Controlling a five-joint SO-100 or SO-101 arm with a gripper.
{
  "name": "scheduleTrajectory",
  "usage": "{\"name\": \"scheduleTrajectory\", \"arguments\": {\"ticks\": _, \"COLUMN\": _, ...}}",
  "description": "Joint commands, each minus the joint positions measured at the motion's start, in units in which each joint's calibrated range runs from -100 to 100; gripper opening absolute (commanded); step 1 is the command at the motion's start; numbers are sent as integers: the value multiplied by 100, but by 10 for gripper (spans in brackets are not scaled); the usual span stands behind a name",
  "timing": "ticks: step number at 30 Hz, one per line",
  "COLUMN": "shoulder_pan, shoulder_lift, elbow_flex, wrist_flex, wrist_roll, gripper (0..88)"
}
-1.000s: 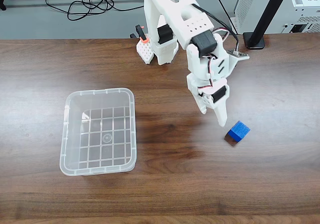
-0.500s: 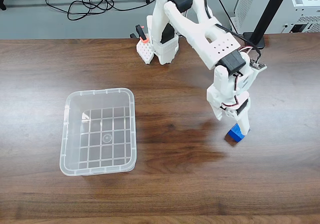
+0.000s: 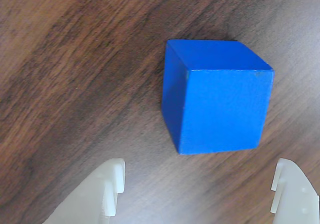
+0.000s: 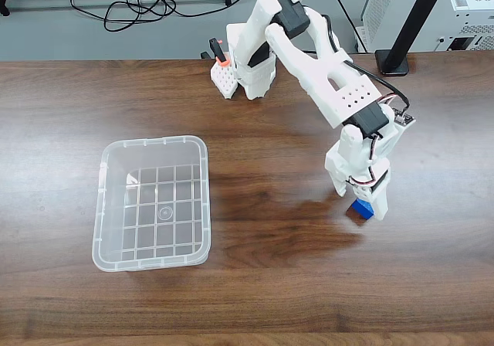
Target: Pick and place a cube
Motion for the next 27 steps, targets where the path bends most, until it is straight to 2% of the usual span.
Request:
{"name": "scheduleTrajectory", "arguments": {"ticks": 1, "shoulder_pan": -13, "shoulder_lift": 143, "elbow_flex": -678, "wrist_flex": 111, "wrist_roll": 51, "gripper": 293}}
{"name": "scheduleTrajectory", "arguments": {"ticks": 7, "shoulder_pan": -13, "shoulder_lift": 383, "elbow_flex": -911, "wrist_flex": 264, "wrist_roll": 46, "gripper": 289}}
{"name": "scheduleTrajectory", "arguments": {"ticks": 11, "shoulder_pan": -168, "shoulder_lift": 408, "elbow_flex": -911, "wrist_flex": 273, "wrist_roll": 46, "gripper": 250}}
{"name": "scheduleTrajectory", "arguments": {"ticks": 19, "shoulder_pan": -447, "shoulder_lift": 416, "elbow_flex": -911, "wrist_flex": 264, "wrist_roll": 40, "gripper": 270}}
{"name": "scheduleTrajectory", "arguments": {"ticks": 27, "shoulder_pan": -373, "shoulder_lift": 416, "elbow_flex": -911, "wrist_flex": 256, "wrist_roll": 40, "gripper": 243}}
